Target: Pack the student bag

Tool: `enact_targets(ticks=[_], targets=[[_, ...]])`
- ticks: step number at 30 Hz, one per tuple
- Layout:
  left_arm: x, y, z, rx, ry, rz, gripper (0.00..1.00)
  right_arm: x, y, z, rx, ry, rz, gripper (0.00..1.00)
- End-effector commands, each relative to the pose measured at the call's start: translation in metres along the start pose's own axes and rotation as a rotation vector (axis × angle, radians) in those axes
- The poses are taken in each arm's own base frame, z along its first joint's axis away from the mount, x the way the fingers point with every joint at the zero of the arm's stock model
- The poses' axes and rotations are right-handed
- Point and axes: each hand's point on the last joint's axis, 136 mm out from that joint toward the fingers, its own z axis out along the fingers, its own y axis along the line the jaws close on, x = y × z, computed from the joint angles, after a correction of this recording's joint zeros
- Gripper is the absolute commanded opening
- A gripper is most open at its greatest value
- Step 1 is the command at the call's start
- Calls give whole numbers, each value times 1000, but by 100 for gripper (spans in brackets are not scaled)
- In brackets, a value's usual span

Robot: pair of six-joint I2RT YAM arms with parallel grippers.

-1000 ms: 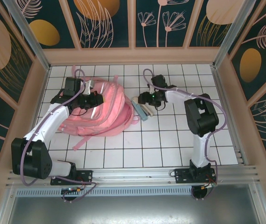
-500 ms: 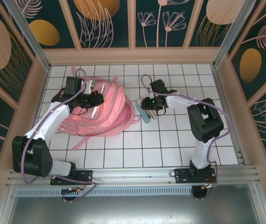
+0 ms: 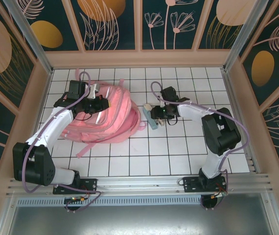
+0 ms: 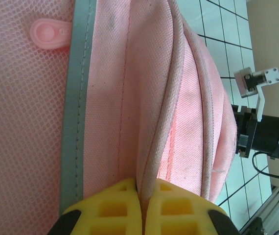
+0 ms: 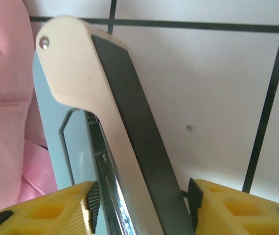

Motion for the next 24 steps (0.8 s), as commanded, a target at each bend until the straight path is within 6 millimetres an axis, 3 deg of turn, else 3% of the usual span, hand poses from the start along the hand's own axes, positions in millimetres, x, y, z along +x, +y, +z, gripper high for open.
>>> enact_targets(ticks=[1, 5, 7, 9, 17, 21, 24], targets=[[-13, -20, -7, 57, -41, 65, 0, 9, -7, -5, 12, 13, -10, 48], [-13, -21, -8, 58, -42, 66, 0, 17, -15, 2, 31, 33, -4, 29], [-14, -21, -9, 55, -44, 67, 0, 13, -13, -1, 27, 17, 0, 14], [-15, -22, -10, 54, -50, 69, 0, 5, -10, -8, 28, -11, 5, 7], [-42, -43, -25, 95, -150, 61, 0, -42, 28, -51, -61, -128, 48, 2], [-55, -54, -32, 130, -201, 42, 0, -52, 67, -61, -173, -142, 83, 2], [-61, -59, -35, 149, -221, 26, 0, -52, 97, -58, -228, -124, 112, 2]])
